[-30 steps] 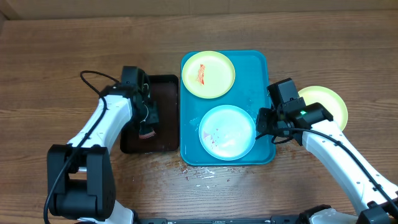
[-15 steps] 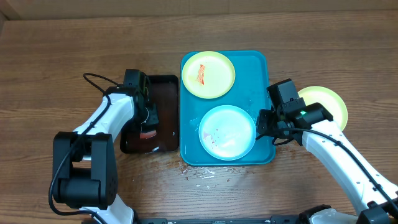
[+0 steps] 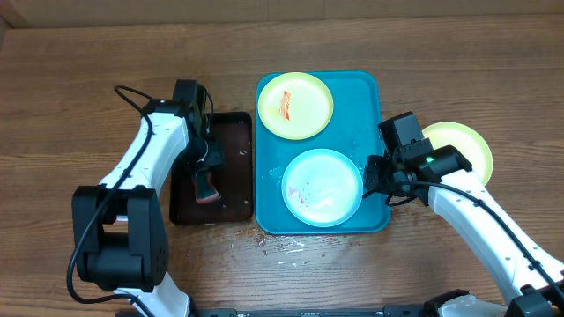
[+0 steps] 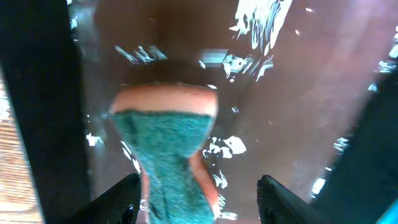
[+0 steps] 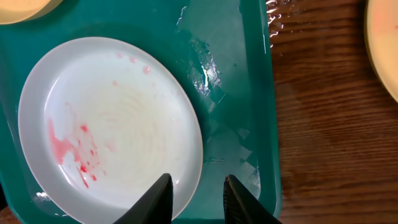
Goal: Clean dirty plates on tray and stack at the side
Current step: 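Grasp the sponge in the black tray with the left gripper and lift it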
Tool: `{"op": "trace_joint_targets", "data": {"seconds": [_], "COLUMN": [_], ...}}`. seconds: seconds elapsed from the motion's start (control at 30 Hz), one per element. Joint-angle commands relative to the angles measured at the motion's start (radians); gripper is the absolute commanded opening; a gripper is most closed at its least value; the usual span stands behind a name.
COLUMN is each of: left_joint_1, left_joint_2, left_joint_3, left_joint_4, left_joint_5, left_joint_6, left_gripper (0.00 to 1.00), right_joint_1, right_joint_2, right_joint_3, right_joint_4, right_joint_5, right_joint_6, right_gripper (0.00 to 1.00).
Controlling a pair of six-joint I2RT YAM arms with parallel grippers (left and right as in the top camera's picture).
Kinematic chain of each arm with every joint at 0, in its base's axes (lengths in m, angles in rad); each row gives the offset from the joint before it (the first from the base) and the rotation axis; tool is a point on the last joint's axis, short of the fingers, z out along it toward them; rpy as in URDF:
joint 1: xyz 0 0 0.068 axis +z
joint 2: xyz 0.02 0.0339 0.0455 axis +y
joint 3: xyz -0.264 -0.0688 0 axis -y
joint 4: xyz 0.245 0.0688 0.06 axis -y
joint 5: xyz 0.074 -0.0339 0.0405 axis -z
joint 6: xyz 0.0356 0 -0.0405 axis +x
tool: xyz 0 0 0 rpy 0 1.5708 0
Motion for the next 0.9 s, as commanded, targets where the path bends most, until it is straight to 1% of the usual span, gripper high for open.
{"op": "trace_joint_targets", "data": {"seconds": [0.0,0.03,0.07,0.17,0.27,0.33,0.47,0.6,0.67,0.73,0.87], "left_joint_1": [-0.002,-0.002,-0.002,-0.001,-0.001,-0.001,-0.001,-0.003,-0.005,-0.010,-0.031], "left_joint_2": [0.021,0.027,0.033,0.050,0.058,0.058,0.057,0.057,0.057,0.057,0.057], "left_joint_3": [-0.041,-0.064,-0.082,-0.125,-0.137,-0.135,-0.082,0.051,0.130,0.195,0.274], "left_joint_4": [0.014,0.030,0.042,0.079,0.104,0.120,0.098,0.002,-0.056,-0.106,-0.166], "left_joint_5": [-0.073,-0.072,-0.072,-0.070,-0.050,-0.029,0.027,0.032,0.032,0.032,0.027], "left_joint_6": [-0.018,-0.026,-0.034,-0.063,-0.066,-0.057,0.008,0.032,0.035,0.048,0.067], "left_gripper": [0.61,0.59,0.54,0.31,0.12,0.04,0.04,0.04,0.04,0.04,0.04], "right_joint_1": [-0.002,-0.002,-0.002,-0.002,-0.002,-0.004,-0.035,-0.101,-0.135,-0.153,-0.156], "right_joint_2": [-0.010,-0.010,-0.010,-0.010,-0.010,-0.010,-0.010,-0.010,-0.010,-0.009,-0.008], "right_joint_3": [0.018,0.018,0.018,0.018,0.018,0.018,0.018,0.018,0.018,0.018,0.016], "right_joint_4": [0.005,0.005,0.005,0.005,0.013,0.020,0.020,0.019,0.017,0.017,0.012], "right_joint_5": [-0.001,-0.001,-0.001,0.000,0.007,0.044,0.090,0.078,0.053,0.018,0.014], "right_joint_6": [-0.003,-0.003,-0.003,-0.003,-0.002,0.010,0.084,0.111,0.101,0.045,-0.005], "right_gripper": [0.29,0.29,0.29,0.29,0.29,0.29,0.32,0.33,0.33,0.34,0.33]}}
